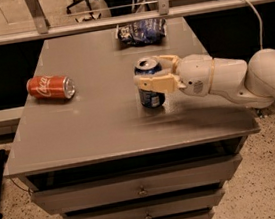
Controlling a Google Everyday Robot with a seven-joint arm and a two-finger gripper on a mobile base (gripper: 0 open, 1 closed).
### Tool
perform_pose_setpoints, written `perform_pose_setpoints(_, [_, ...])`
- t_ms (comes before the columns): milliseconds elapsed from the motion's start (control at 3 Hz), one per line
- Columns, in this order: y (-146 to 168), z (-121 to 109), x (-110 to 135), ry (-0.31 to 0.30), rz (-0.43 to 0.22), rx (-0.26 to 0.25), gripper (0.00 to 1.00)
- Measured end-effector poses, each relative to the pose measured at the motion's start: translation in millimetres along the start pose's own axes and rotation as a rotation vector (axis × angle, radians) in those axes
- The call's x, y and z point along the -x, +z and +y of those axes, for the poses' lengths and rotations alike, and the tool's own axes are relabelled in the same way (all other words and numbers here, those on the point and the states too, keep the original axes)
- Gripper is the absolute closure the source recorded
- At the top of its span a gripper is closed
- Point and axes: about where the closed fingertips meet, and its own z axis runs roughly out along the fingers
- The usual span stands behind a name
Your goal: Place pepsi can upright
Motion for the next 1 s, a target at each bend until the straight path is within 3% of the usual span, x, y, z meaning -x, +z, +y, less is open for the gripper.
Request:
perform_pose_setpoints(667, [-2.3, 8.7, -7.3, -0.007, -0.017, 0.029, 0.13])
perform_pose_setpoints(1000, [-6.3, 10.0, -8.3, -0.009, -0.009, 0.037, 0.00])
